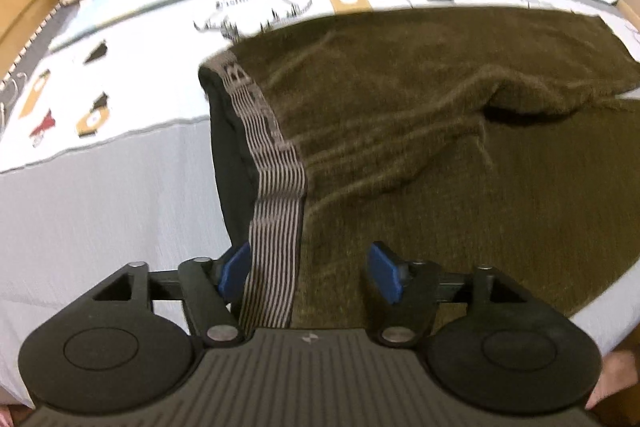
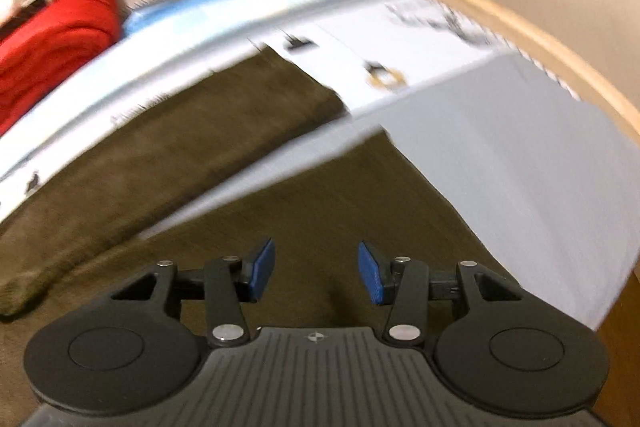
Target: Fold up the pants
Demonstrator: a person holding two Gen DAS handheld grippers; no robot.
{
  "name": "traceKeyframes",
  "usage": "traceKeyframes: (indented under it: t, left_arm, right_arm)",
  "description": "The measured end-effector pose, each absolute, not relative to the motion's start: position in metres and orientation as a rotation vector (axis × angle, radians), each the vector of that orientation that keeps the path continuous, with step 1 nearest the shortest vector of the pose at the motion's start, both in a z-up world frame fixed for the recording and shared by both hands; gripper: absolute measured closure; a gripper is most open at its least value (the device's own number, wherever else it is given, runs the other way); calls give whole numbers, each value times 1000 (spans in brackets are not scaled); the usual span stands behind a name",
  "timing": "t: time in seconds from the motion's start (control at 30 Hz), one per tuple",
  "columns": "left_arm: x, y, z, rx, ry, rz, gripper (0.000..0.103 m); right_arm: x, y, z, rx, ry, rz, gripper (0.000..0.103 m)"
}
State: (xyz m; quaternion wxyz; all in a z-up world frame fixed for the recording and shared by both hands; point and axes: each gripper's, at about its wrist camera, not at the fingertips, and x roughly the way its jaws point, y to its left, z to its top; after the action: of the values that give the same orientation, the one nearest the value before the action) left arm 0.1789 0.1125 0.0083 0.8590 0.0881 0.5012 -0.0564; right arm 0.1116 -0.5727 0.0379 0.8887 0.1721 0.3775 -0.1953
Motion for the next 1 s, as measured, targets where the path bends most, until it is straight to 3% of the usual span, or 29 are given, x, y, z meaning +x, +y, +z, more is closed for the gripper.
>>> traceKeyframes:
  t: [0.1, 0.5, 1.0]
  left_arm:
    - [179, 113, 19, 166, 1002, -103, 22]
    - [192, 122, 34, 100, 920, 17, 19]
    - [207, 110, 42, 78, 888, 15, 22]
  right_arm:
    - [126, -549, 48, 320, 740, -380, 54]
    - [160, -476, 79, 246, 660, -234, 54]
    - [203, -390, 104, 186, 561, -102, 53]
